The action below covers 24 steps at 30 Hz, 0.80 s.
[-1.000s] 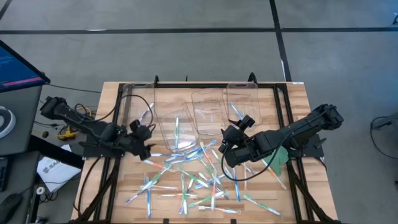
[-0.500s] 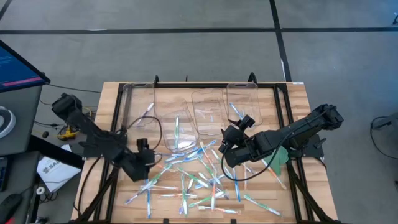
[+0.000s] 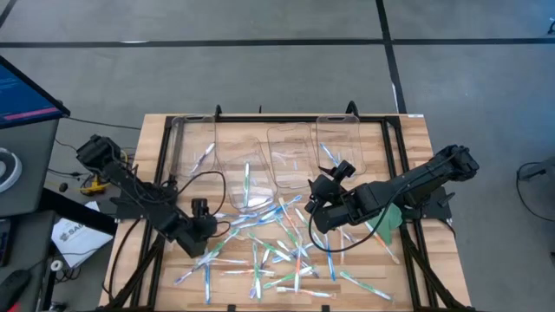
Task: Pick & Place Toothbrushes
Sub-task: Put the orange toothbrush into the middle right transparent bin
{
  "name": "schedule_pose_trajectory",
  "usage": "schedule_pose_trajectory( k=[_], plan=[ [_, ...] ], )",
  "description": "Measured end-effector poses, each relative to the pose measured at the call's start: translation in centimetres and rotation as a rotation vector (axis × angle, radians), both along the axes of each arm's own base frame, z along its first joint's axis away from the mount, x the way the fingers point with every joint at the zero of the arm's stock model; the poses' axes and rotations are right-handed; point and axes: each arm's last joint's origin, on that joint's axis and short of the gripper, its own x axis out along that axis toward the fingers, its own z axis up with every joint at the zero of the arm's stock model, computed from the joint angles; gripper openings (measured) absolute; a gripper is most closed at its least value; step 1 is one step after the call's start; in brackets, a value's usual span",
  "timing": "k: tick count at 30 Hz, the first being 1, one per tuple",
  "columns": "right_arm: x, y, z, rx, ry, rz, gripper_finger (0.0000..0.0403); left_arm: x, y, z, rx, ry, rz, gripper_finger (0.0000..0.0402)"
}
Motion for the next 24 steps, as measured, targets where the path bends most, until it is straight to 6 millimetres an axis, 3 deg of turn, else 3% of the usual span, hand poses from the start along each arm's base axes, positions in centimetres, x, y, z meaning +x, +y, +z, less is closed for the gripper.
schedule_pose_trajectory(
  k=[20, 24],
  plan=[
    [0.0, 0.0, 0.0, 0.001, -0.003, 0.000, 0.0232, -0.9, 0.3, -1.5, -0.116, 0.093, 0.038, 0.0269],
    [0.0, 0.0, 0.0, 0.002, -0.004, 0.000, 0.0232, -1.0, 0.4, -1.6, -0.128, 0.110, 0.049, 0.0250]
  ],
)
